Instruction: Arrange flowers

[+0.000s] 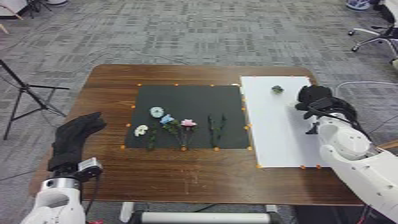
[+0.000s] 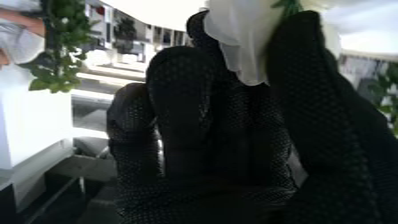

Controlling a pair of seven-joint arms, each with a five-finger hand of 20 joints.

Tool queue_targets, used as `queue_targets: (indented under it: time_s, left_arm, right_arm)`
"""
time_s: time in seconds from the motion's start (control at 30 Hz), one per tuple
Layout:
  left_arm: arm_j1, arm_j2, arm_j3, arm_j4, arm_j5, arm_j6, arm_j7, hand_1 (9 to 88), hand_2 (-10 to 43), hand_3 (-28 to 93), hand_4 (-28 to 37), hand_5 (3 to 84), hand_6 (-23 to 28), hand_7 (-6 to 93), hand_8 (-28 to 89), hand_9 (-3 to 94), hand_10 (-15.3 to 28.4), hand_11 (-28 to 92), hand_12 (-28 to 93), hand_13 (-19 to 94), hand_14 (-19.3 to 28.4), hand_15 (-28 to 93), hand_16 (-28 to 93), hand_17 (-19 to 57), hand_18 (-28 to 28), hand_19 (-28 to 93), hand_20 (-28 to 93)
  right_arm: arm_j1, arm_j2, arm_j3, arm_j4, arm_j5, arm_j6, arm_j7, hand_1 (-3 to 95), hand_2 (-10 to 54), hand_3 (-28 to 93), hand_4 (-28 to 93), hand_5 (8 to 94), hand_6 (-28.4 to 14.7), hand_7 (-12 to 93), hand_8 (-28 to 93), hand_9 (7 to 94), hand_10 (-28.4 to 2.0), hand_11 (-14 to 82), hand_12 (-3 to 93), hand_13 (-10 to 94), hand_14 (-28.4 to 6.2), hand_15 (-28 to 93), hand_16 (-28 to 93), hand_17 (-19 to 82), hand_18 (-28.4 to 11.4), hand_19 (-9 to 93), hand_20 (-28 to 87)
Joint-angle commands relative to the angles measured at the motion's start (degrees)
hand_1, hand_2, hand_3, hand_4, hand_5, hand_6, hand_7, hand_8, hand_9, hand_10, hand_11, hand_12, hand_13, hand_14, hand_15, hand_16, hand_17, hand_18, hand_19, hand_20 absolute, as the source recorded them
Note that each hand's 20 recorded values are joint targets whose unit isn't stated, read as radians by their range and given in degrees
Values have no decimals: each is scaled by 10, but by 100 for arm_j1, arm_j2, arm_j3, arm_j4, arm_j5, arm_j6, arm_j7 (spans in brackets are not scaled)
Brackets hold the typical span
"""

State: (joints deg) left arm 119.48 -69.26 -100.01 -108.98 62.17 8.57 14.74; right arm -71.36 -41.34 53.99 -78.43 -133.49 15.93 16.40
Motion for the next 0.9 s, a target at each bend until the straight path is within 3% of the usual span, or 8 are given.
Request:
queue_targets:
  time_s: [0.03,0.3,0.5,0.7,0.9]
  left_arm:
    - [87,2,-37,-72,16,-35,-71,270,57,664,-241,574,14,173,-68,555,149,230,147,456,190,278,22,99,132,144,224]
    - [50,12,-27,-66,38,-66,-95,270,57,663,-242,573,15,173,-68,554,149,230,148,455,190,278,21,98,132,144,224]
    - [48,-13,-24,-56,26,-49,-87,269,56,665,-241,574,14,173,-68,554,149,230,148,455,191,278,22,97,133,142,223]
    - [-38,-20,31,-15,51,-105,-94,269,56,665,-243,574,15,171,-68,554,149,230,147,454,190,277,21,97,132,140,222]
    - [-9,-36,22,-16,21,-74,-91,269,57,665,-242,574,14,173,-69,554,149,230,147,452,190,274,21,96,132,140,222]
  right_arm:
    - [287,355,5,-875,808,337,271,575,-87,573,-171,765,37,216,28,844,-97,104,278,739,-96,597,344,369,-226,771,608]
    - [1073,249,-1049,-1639,1844,-157,144,578,-93,571,-159,776,33,199,39,852,-100,97,283,739,-100,593,350,368,-226,771,608]
    - [1891,-398,-2172,-1521,1708,-372,-253,579,-94,567,-152,780,33,194,42,853,-101,92,280,737,-99,590,351,368,-226,771,607]
    - [2167,-856,-2736,-1503,1633,-471,-343,582,-95,562,-151,784,33,190,42,854,-102,91,281,737,-100,587,352,367,-226,770,605]
    - [2196,-969,-2944,-1493,1491,-561,-353,582,-95,559,-149,789,33,187,40,853,-101,87,275,737,-100,585,353,367,-226,769,604]
